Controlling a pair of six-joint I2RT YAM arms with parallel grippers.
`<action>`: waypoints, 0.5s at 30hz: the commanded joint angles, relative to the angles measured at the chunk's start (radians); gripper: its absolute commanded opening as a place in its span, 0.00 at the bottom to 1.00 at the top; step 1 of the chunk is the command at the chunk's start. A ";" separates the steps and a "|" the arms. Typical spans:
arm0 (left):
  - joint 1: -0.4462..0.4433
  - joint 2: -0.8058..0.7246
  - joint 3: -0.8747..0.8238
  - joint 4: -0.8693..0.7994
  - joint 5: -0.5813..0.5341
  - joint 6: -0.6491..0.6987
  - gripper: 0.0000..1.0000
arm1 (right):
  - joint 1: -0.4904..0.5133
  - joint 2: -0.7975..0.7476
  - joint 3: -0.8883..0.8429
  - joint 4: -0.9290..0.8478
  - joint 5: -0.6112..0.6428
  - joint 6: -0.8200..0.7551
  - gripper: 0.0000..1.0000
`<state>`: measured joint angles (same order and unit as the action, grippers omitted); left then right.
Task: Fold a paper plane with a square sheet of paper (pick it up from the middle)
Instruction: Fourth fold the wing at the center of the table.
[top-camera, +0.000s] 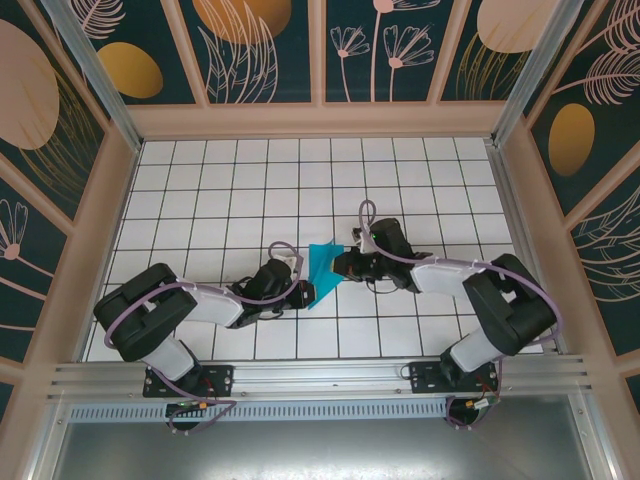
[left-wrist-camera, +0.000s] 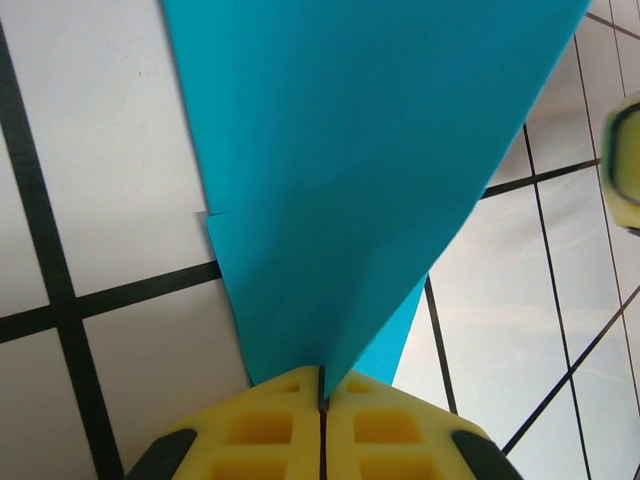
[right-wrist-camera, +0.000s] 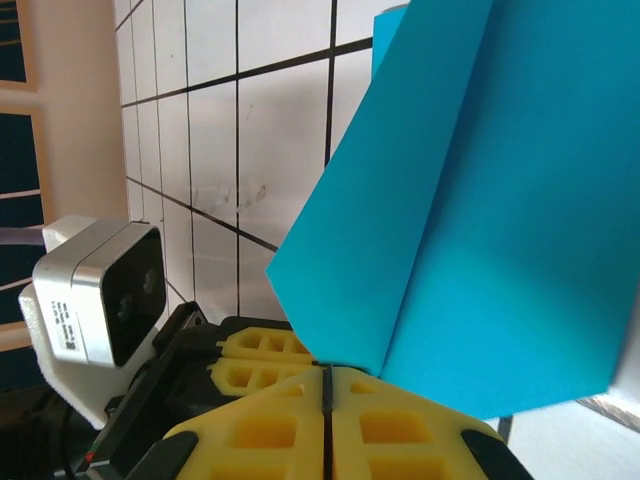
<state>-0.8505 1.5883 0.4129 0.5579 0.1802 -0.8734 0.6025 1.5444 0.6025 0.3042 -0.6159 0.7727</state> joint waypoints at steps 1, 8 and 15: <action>0.005 0.003 -0.001 -0.043 -0.018 0.009 0.08 | 0.008 0.048 0.046 0.020 -0.006 0.012 0.10; 0.004 -0.029 0.054 -0.162 -0.114 0.165 0.09 | 0.006 0.155 0.081 -0.011 0.028 -0.003 0.10; 0.004 -0.019 0.109 -0.270 -0.148 0.247 0.14 | 0.007 0.225 0.104 -0.009 0.047 0.038 0.07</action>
<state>-0.8513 1.5730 0.4931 0.3801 0.0792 -0.6926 0.6041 1.7458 0.6876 0.2832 -0.5758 0.7815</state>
